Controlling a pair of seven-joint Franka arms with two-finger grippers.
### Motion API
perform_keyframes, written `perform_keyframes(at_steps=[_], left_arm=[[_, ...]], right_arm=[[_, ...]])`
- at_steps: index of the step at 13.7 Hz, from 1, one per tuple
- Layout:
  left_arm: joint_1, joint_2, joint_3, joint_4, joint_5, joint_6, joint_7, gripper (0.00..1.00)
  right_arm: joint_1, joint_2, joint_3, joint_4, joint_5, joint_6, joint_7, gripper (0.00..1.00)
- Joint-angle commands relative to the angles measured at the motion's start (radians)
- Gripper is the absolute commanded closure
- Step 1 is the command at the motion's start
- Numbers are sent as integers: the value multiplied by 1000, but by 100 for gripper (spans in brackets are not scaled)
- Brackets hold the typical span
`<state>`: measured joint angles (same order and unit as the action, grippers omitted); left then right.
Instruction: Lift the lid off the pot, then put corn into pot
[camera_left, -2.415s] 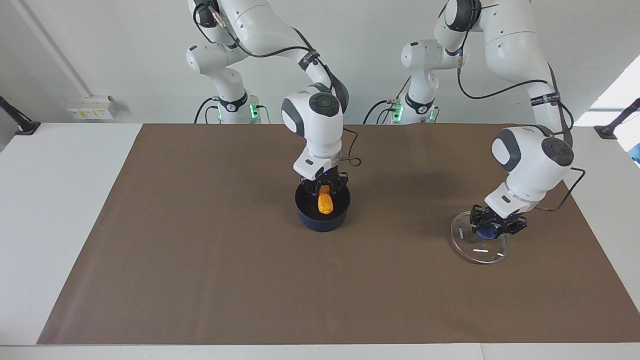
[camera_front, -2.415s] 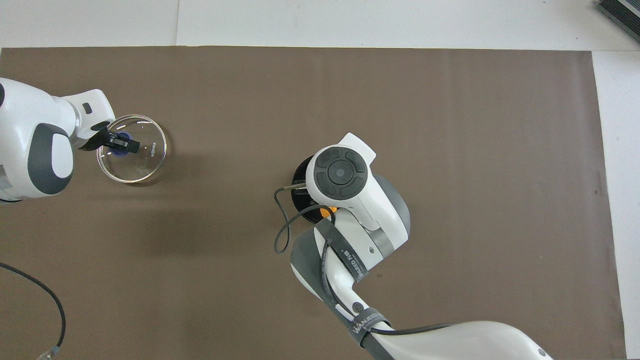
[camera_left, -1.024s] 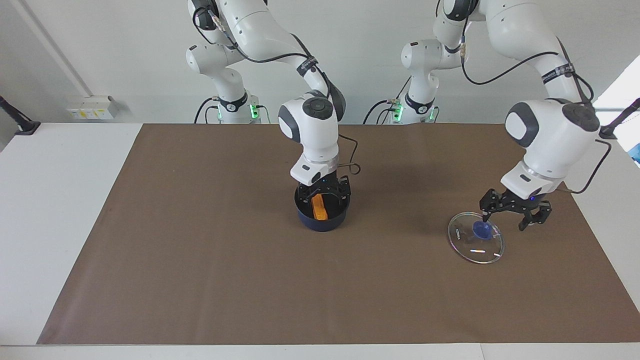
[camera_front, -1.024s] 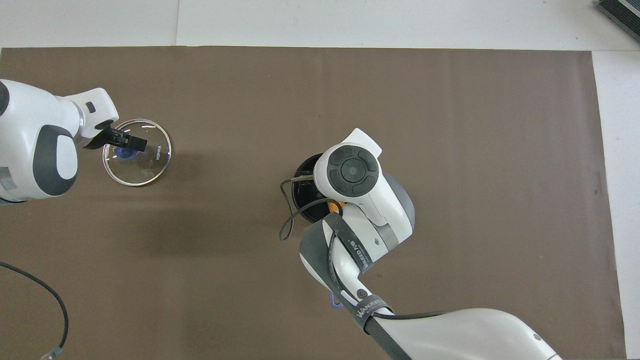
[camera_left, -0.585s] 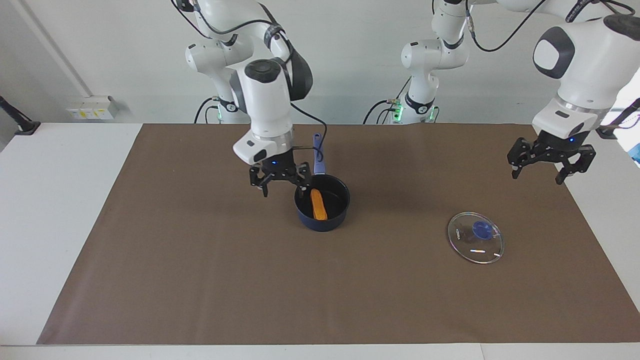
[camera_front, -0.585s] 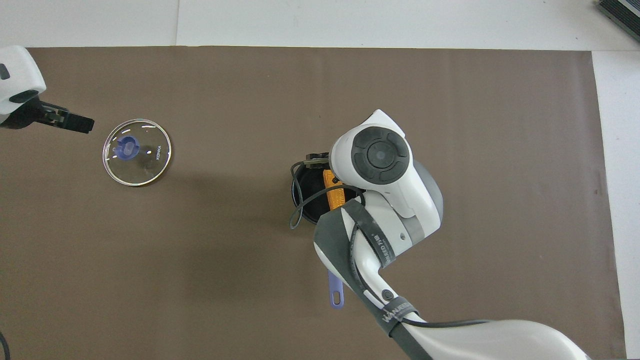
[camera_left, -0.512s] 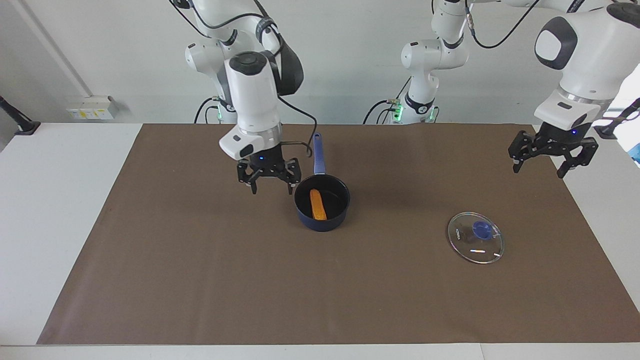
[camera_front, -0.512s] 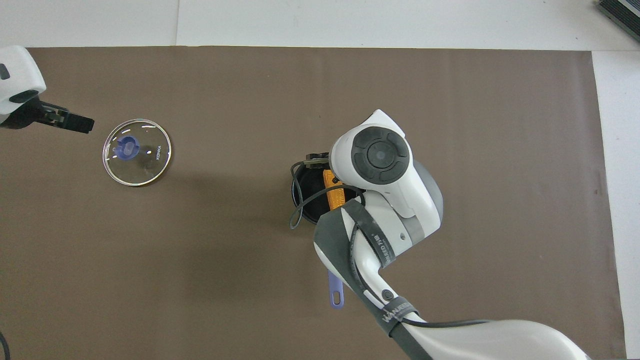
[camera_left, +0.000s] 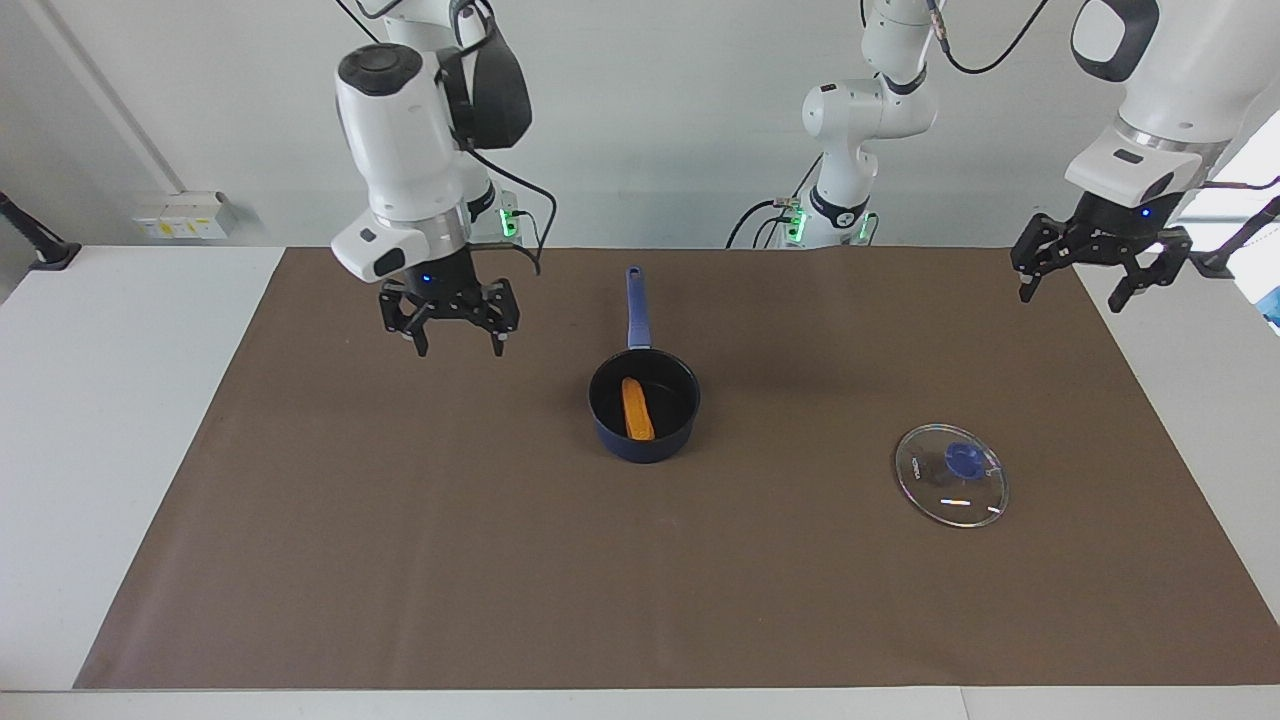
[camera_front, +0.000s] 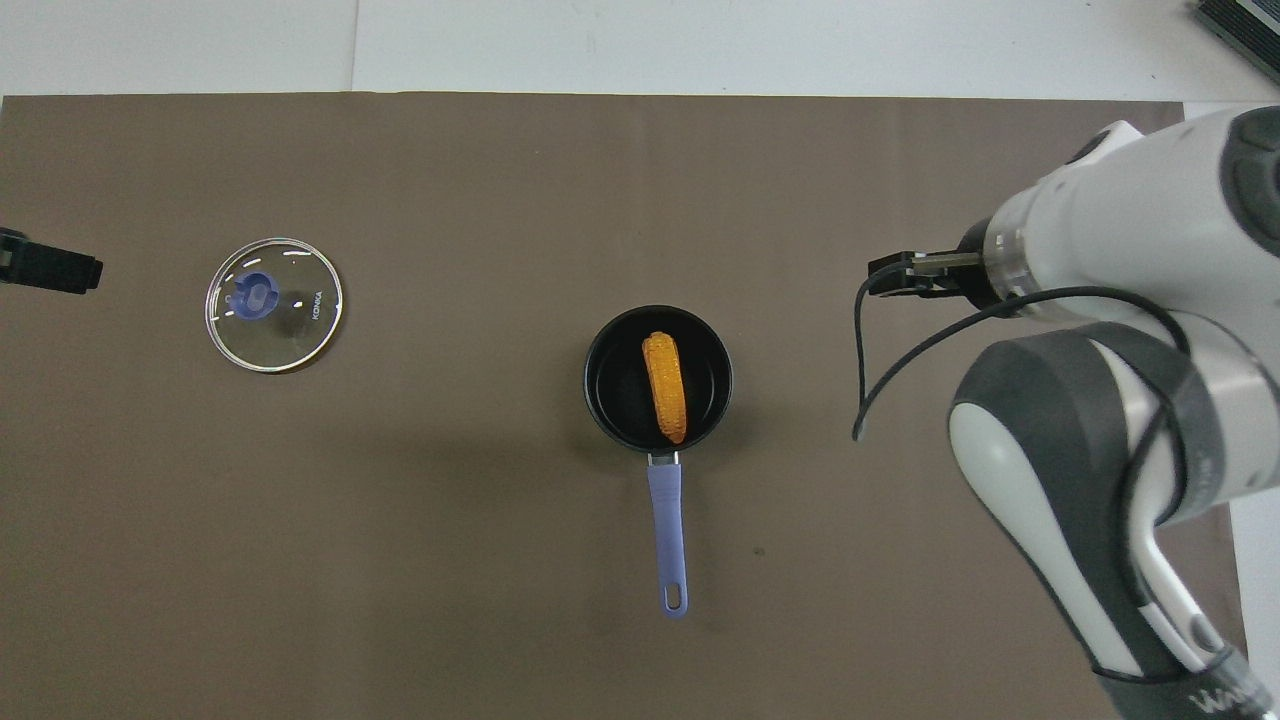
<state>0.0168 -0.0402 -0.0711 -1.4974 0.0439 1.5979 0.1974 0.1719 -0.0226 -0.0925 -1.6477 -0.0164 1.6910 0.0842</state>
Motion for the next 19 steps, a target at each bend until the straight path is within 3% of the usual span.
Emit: perform_keyframes(at_steps=[1, 5, 15, 19], left_arm=[[-9, 0, 11, -1, -39, -45, -16, 0], [-9, -1, 8, 3, -41, -78, -16, 0], [-11, 11, 8, 35, -36, -127, -16, 0], [-77, 0, 62, 40, -27, -139, -16, 0]], right_arm=[[-78, 4, 10, 61, 68, -71, -58, 0], [-107, 3, -4, 161, 62, -164, -58, 0], [-130, -26, -9, 135, 44, -189, -46, 0], [-132, -27, -9, 135, 44, -189, -53, 0]])
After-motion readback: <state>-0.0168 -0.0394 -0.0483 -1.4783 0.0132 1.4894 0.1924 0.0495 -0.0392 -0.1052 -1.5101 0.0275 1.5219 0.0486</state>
